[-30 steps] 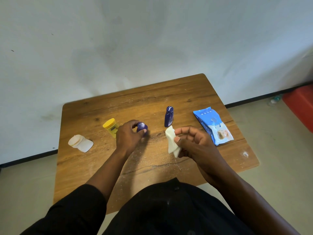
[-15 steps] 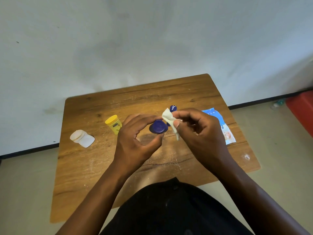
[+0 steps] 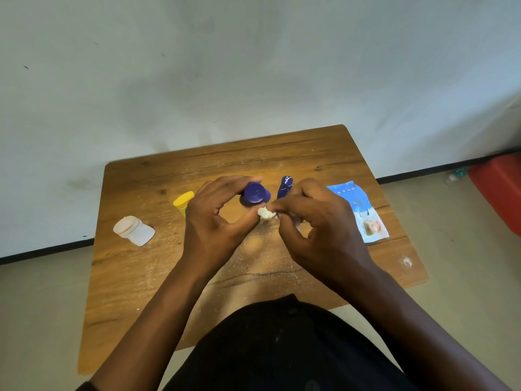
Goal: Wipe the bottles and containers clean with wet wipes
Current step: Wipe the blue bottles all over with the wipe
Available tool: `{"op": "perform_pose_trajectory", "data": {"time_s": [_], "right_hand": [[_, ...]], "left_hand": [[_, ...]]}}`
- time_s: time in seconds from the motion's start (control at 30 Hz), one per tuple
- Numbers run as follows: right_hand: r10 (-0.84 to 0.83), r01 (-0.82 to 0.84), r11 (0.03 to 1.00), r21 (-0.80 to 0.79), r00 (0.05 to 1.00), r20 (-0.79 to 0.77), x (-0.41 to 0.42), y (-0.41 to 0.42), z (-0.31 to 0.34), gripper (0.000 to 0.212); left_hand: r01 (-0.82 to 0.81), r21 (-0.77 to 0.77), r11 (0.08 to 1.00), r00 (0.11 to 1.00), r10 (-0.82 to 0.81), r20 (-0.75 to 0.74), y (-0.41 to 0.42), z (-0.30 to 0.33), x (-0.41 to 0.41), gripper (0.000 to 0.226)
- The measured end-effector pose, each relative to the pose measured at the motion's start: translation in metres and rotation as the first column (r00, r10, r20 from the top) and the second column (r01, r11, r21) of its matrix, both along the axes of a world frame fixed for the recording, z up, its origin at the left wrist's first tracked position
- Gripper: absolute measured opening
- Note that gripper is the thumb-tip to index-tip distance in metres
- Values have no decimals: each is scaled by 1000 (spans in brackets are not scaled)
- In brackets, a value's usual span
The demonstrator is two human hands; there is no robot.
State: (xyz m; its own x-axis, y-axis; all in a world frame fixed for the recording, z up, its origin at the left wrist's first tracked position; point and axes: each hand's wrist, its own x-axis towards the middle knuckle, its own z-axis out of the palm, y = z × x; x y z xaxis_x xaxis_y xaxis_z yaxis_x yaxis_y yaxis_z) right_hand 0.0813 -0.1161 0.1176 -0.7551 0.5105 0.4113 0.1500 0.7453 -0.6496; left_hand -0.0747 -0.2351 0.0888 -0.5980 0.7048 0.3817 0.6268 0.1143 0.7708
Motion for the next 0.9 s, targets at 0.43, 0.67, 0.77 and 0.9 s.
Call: {"op": "perform_pose_trajectory", "data": {"time_s": [0.43,0.67,0.77,0.9], "right_hand": [[-110,123,904,-409,992,57,12,4,-12,34],[-169,139,665,-734,985,34,20,4,-6,31],[-182,131,612,-780,983,22,22,4,-4,29],[-189,140,609,-780,982,29,24,4,-6,26]], "left_hand": [[-92,-457,885,990,131,55,41,-84,-53,34],[-96,-622,777,991,133,14,46,-106,-58,29],[-103,-639,762,991,131,-4,45,-108,-56,33],[-111,-648,753,991,134,-14,45,-108,-57,37]]}}
